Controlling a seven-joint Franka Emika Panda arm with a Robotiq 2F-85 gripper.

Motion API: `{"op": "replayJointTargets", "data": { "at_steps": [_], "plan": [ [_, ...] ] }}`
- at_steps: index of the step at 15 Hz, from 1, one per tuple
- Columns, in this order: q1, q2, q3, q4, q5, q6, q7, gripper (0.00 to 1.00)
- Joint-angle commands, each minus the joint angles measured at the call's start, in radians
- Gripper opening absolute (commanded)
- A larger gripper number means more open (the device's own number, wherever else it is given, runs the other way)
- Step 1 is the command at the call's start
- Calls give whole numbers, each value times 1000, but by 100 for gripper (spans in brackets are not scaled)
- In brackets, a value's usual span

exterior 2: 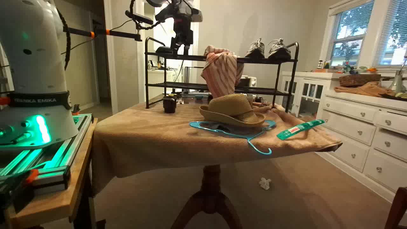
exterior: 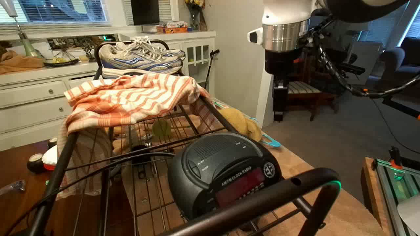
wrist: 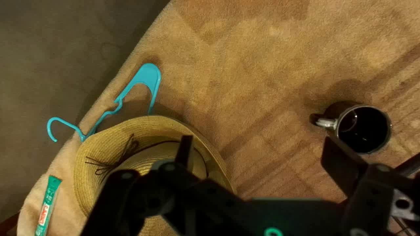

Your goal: Press a button on the cooker

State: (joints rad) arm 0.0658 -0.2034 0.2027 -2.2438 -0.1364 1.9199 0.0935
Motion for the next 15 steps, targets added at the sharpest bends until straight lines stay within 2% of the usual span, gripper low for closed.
{"op": "replayJointTargets", "data": {
  "at_steps": [1, 7, 9, 15],
  "plan": [
    [21, 1, -19, 2, -4, -3, 4, 100],
    [26, 6, -20, 13, 17, -1, -6, 100],
    [45, 9, -2, 48, -9, 5, -19, 73],
    [111, -7, 5, 169, -5, -13, -196, 26]
  ]
}}
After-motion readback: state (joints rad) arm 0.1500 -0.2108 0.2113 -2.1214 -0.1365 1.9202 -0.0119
